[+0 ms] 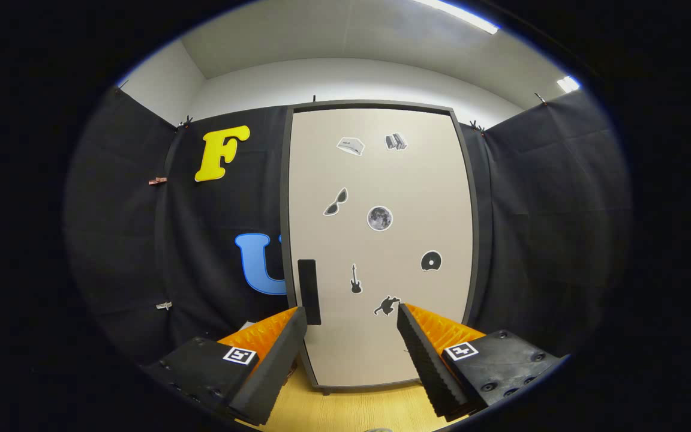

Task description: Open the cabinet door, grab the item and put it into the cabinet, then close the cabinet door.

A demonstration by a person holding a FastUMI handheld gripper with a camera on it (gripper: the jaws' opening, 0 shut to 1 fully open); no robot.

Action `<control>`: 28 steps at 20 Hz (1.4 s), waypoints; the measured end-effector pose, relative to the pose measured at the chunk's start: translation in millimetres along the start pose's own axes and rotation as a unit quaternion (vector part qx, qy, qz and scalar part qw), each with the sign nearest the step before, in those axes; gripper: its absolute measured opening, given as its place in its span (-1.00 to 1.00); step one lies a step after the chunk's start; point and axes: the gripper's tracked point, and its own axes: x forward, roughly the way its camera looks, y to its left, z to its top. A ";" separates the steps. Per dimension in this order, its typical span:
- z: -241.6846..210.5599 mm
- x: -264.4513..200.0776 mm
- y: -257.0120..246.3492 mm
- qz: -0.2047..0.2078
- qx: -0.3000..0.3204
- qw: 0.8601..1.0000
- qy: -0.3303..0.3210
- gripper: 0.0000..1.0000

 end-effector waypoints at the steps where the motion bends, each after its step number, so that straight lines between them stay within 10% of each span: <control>1: -0.3 1.2 1.1 0.002 0.000 1.000 0.001 0.95; 28: -65.9 121.2 67.6 0.005 -0.007 0.999 0.039 0.96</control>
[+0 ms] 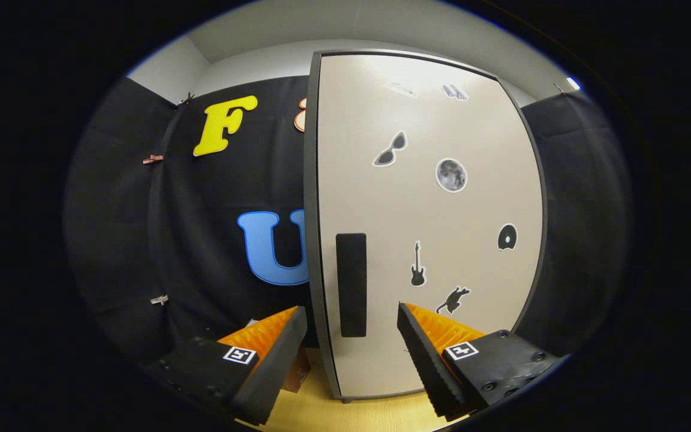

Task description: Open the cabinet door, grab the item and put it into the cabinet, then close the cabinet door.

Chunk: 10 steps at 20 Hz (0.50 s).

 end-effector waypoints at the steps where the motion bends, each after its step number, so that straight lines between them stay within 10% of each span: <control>1: -1.4 7.0 0.3 -0.003 0.001 1.000 -0.002 0.93; 6: -12.1 36.9 -1.6 -0.016 0.013 1.000 0.000 0.92; 10: -13.9 46.1 3.1 -0.020 -0.004 1.000 -0.010 0.50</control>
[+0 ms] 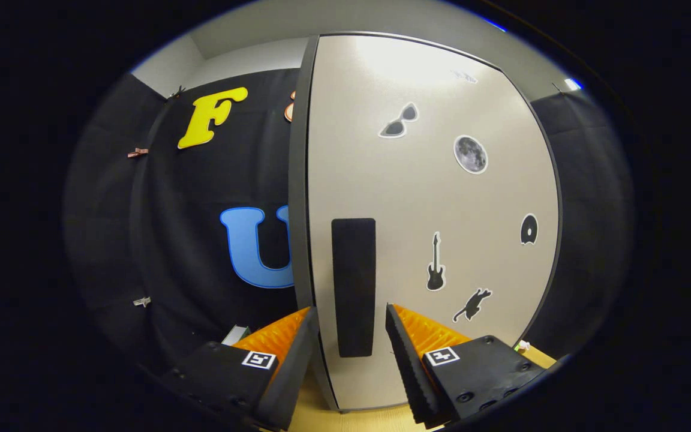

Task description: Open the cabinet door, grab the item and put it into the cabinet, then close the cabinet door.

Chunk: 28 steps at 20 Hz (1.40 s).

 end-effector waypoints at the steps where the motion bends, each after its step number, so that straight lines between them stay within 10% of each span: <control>1: 0.5 -0.4 -0.9 -0.004 0.001 1.000 0.000 0.50; 9: -1.9 3.4 -6.9 -0.022 0.002 1.000 0.005 -0.50; 28: 8.9 -97.8 -48.0 -0.003 0.037 0.999 0.016 -0.50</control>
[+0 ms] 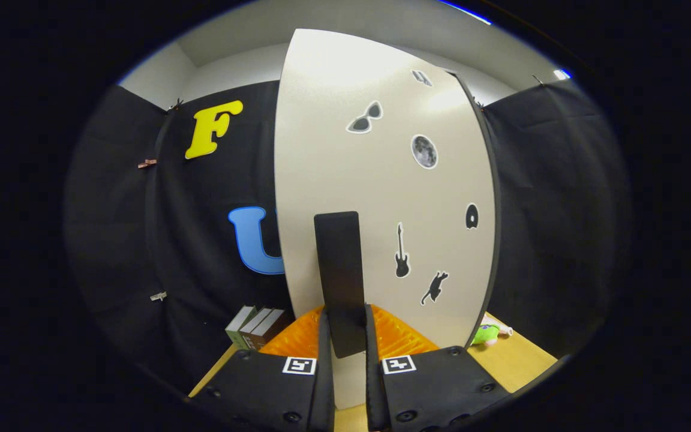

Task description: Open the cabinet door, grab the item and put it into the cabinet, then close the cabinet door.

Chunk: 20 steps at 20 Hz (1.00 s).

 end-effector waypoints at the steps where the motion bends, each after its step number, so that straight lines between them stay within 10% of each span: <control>1: 1.4 -8.8 -5.1 -0.011 0.000 1.000 -0.002 -0.50; 10: 6.0 -45.5 -33.1 -0.043 0.010 0.999 0.001 -0.52; 20: 16.3 -60.1 -72.8 0.033 -0.015 0.999 -0.001 -0.53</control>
